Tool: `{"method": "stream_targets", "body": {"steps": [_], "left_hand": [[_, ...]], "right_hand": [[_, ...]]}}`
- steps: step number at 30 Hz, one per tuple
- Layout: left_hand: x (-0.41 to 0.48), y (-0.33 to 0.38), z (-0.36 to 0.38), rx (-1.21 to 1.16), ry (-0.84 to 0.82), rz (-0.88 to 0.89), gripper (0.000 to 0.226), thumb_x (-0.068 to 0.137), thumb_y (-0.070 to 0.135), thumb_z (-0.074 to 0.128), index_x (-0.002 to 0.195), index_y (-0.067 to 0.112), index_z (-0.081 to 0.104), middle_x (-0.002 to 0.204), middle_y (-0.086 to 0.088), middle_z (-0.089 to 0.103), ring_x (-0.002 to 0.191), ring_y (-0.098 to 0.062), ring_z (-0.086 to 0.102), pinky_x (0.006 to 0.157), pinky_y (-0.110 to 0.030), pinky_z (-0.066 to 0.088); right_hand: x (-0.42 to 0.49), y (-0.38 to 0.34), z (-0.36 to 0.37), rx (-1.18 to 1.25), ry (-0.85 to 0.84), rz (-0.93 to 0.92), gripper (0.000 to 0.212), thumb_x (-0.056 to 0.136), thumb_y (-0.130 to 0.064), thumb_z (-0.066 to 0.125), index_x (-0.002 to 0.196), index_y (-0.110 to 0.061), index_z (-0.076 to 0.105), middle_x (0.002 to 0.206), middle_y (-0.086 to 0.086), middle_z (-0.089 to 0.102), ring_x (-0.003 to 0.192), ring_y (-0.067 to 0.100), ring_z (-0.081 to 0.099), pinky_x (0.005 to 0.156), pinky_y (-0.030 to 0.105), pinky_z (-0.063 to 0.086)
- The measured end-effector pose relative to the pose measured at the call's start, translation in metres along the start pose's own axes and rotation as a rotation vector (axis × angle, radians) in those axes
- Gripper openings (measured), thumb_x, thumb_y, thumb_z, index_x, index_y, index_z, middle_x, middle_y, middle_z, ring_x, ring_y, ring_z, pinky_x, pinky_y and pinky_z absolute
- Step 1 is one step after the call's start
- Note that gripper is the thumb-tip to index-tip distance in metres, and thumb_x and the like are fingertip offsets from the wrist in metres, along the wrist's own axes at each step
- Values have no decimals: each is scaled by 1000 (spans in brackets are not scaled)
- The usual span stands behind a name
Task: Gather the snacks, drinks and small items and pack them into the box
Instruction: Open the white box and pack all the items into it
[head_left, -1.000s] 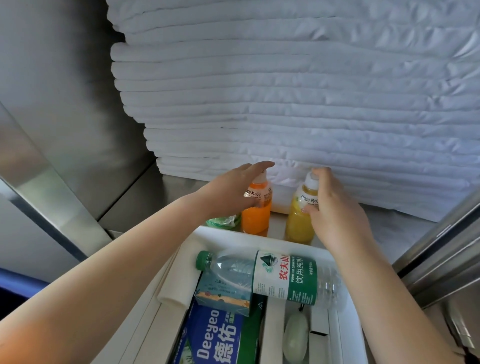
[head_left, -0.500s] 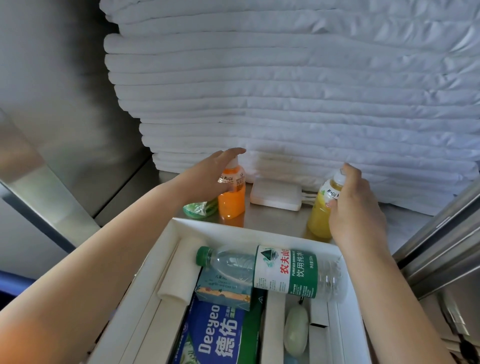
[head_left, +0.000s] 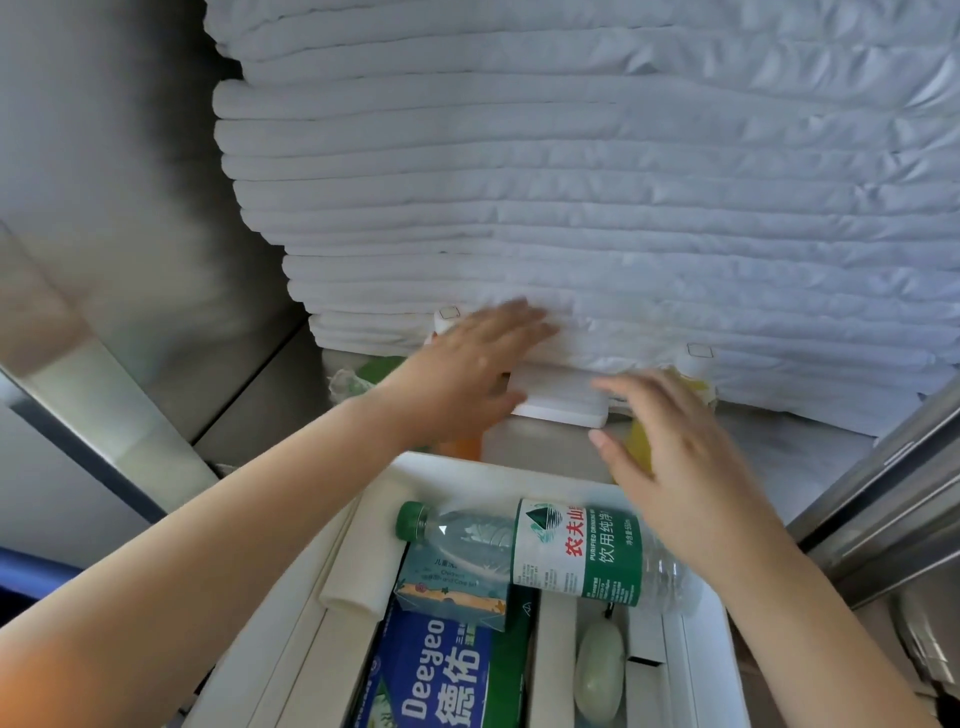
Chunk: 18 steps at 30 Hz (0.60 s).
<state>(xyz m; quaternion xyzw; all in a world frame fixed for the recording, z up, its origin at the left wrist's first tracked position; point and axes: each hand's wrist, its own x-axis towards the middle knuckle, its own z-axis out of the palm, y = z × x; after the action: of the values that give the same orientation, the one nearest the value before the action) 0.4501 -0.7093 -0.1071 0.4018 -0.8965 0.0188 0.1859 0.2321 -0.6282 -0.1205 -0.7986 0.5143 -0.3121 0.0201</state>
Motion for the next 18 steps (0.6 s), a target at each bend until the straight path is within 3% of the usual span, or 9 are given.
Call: {"method": "stream_targets", "body": {"steps": [2, 6, 9, 13, 18], "left_hand": [[7, 13, 17, -8, -96, -15, 63, 90, 33, 56, 146, 24, 29, 152, 3, 29, 136, -17, 31, 110, -37, 29], [26, 12, 43, 53, -359, -97, 62, 96, 35, 47, 149, 20, 19, 154, 0, 23, 137, -21, 30, 109, -40, 31], [36, 6, 56, 122, -477, -131, 63, 96, 34, 47, 149, 18, 17, 156, -2, 18, 138, -23, 29, 108, -44, 34], [42, 4, 71, 274, -527, -125, 66, 95, 34, 47, 149, 11, 15, 155, -10, 17, 137, -28, 31, 103, -45, 38], [46, 1, 77, 368, -521, -110, 69, 95, 34, 46, 149, 6, 13, 156, -14, 15, 142, -28, 16, 109, -45, 31]], "right_hand": [[-5, 3, 4, 38, -111, -13, 38, 88, -40, 47, 121, -23, 54, 115, -14, 50, 109, 2, 46, 90, 16, 35], [-13, 7, 14, 54, -192, -1, 34, 86, -42, 45, 111, -25, 60, 105, -15, 51, 98, 2, 51, 78, 23, 47], [-17, 9, 17, 49, -236, 19, 26, 88, -40, 46, 107, -29, 61, 99, -20, 51, 91, 0, 52, 70, 18, 45], [-19, 8, 17, 45, -270, 37, 26, 88, -41, 44, 103, -30, 61, 96, -19, 57, 87, -2, 53, 68, 17, 46], [-19, 9, 17, 66, -284, 69, 21, 87, -43, 46, 97, -33, 62, 93, -19, 60, 84, -3, 55, 64, 16, 47]]}}
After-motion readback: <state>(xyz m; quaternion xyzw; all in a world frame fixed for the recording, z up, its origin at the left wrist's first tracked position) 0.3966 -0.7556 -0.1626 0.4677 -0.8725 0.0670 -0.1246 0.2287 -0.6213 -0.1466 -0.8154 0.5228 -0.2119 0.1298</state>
